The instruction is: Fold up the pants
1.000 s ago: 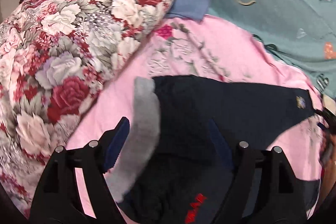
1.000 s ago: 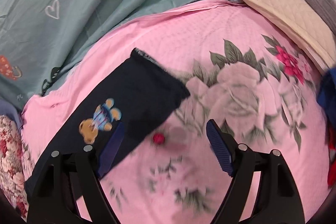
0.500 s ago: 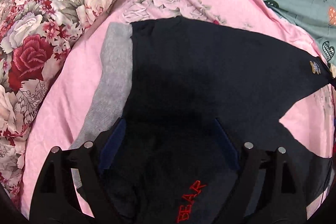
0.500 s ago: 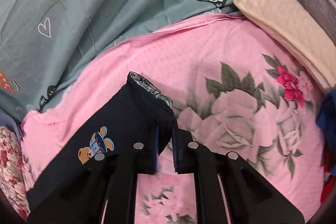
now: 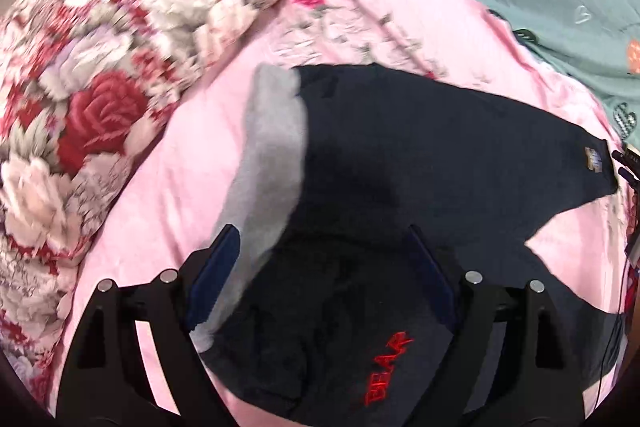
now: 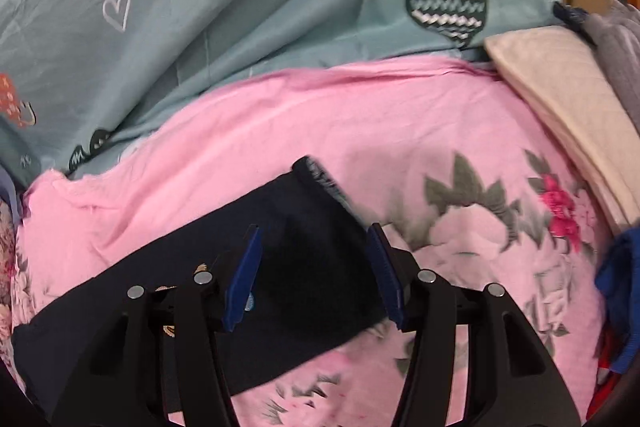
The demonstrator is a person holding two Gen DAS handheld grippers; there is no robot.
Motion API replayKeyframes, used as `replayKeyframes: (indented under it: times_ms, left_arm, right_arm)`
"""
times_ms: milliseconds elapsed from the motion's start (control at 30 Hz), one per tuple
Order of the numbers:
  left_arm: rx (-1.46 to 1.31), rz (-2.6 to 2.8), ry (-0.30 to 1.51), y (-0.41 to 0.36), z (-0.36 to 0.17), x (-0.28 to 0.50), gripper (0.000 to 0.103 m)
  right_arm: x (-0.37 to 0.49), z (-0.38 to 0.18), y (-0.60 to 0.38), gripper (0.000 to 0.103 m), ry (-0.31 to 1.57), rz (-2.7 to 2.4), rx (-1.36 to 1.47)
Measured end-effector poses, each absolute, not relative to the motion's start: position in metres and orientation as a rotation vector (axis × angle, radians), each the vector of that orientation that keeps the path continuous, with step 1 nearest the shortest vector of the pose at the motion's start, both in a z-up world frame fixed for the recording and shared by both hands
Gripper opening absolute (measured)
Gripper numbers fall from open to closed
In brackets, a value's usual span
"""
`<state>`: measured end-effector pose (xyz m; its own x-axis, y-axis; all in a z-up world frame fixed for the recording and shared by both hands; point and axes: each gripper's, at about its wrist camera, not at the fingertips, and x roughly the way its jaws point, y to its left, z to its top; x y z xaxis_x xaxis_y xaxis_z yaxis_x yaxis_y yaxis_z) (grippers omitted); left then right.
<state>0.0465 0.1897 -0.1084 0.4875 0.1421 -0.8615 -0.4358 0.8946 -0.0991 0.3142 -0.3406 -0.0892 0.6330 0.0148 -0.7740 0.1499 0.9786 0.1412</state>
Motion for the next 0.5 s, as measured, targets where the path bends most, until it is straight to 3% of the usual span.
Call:
replayKeyframes:
  times_ms: [133, 300, 500]
  left_arm:
    - [-0.315, 0.415, 1.034, 0.200, -0.115, 0.038, 0.085]
    - [-0.359, 0.419, 0.999, 0.219, -0.106, 0.025, 0.085]
    - [-0.421, 0.430, 0.975, 0.235, -0.095, 0.017, 0.085]
  right_arm:
    - [0.332, -0.120, -0.334, 0.055, 0.973, -0.196, 0.041]
    - [0.298, -0.076, -0.309, 0.056, 0.879, -0.103, 0.056]
    - [0.253, -0.049, -0.235, 0.072, 0.877, 0.217, 0.022]
